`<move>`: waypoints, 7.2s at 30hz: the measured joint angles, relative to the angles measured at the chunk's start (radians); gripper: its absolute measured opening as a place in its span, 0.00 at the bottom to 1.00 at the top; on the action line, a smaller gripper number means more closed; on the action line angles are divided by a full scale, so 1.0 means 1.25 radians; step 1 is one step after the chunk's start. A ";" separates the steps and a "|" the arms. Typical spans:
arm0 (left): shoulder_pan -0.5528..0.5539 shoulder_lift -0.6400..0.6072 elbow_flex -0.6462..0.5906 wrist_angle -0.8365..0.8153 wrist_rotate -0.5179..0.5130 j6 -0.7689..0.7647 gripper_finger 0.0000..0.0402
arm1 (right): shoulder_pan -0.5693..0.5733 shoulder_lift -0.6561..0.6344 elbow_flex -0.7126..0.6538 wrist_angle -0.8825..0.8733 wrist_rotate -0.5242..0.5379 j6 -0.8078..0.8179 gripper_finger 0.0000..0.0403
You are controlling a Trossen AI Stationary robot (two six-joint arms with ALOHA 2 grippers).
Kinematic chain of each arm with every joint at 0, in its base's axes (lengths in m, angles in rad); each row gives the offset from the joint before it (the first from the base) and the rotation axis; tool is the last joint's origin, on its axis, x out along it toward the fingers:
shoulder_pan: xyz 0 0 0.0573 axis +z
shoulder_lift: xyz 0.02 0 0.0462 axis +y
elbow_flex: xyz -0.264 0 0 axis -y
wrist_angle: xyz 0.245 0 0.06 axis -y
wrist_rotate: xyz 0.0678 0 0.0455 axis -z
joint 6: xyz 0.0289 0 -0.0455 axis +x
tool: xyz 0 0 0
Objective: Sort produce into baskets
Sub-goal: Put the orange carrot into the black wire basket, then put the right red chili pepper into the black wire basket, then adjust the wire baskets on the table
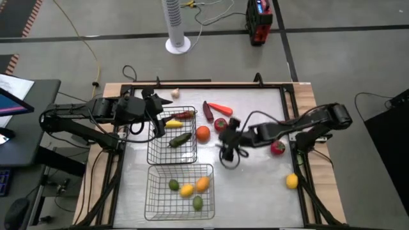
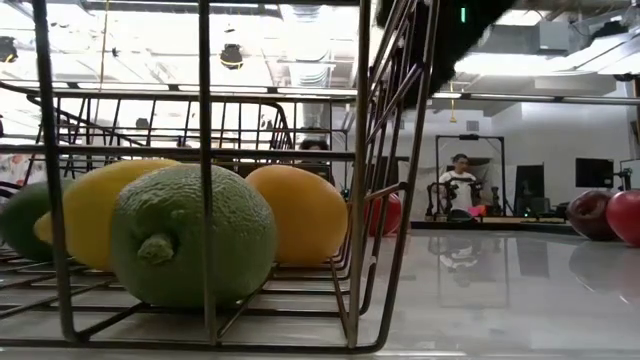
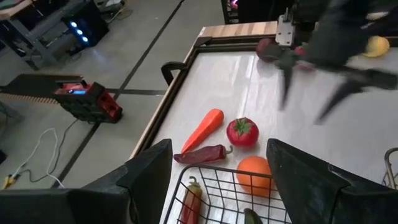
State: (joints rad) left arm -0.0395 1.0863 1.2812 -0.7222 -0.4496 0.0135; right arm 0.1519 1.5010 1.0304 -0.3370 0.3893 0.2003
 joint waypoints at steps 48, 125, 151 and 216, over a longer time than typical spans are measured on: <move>0.000 0.000 0.000 -0.067 -0.008 0.004 0.62 | -0.550 0.214 -0.109 0.256 -0.272 -0.363 0.46; -0.001 0.000 0.000 -0.027 0.021 -0.048 0.62 | -0.199 0.021 0.044 0.112 -0.116 -0.179 0.71; 0.002 0.000 0.000 -0.024 0.019 -0.005 0.62 | -0.432 0.389 0.289 0.040 -0.250 -0.103 0.71; 0.001 -0.008 0.001 -0.041 0.042 -0.017 0.62 | -0.164 0.336 0.346 0.192 -0.311 -0.187 0.62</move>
State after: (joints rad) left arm -0.0380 1.0769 1.2819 -0.7736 -0.3973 -0.0082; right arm -0.0528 1.9214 1.4633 -0.0975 0.0009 -0.0330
